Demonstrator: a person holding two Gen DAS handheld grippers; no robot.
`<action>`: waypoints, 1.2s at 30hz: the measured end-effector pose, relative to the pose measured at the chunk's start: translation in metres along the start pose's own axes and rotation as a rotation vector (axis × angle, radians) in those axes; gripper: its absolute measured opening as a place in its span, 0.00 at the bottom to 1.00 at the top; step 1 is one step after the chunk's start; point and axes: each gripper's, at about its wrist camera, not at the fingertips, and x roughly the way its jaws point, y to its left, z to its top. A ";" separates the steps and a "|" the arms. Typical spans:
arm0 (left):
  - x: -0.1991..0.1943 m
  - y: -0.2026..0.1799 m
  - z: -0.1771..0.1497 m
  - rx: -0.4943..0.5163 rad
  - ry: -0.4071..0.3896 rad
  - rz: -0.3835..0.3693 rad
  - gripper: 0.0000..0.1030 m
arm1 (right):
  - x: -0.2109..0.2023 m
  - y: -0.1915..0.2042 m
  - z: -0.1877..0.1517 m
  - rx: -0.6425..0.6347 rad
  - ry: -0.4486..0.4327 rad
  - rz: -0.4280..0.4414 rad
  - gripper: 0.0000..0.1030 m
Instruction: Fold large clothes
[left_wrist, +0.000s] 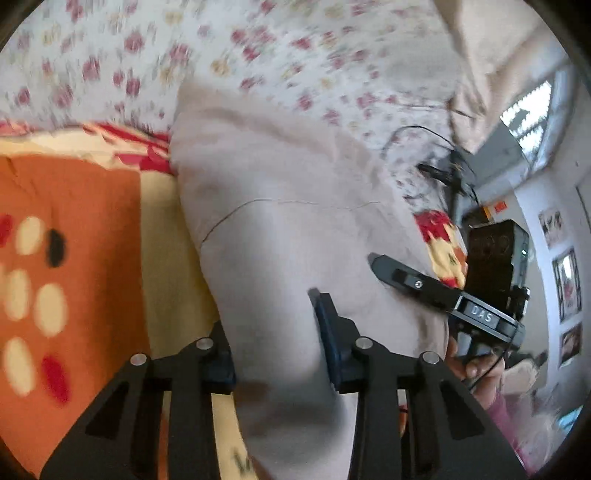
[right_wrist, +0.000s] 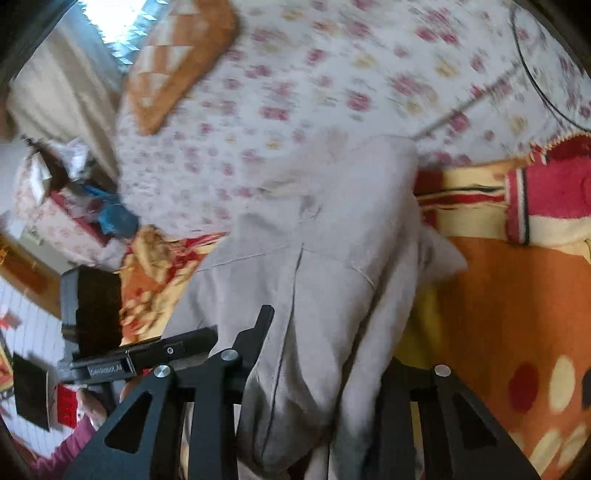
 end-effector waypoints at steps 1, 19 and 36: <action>-0.015 -0.001 -0.007 0.015 -0.003 0.008 0.32 | -0.007 0.011 -0.008 -0.013 -0.001 0.016 0.30; -0.043 0.017 -0.060 -0.015 -0.088 0.436 0.67 | -0.028 0.112 -0.095 -0.267 -0.123 -0.245 0.78; -0.001 0.010 -0.067 0.049 -0.113 0.598 0.75 | 0.039 0.047 -0.090 -0.068 -0.016 -0.420 0.55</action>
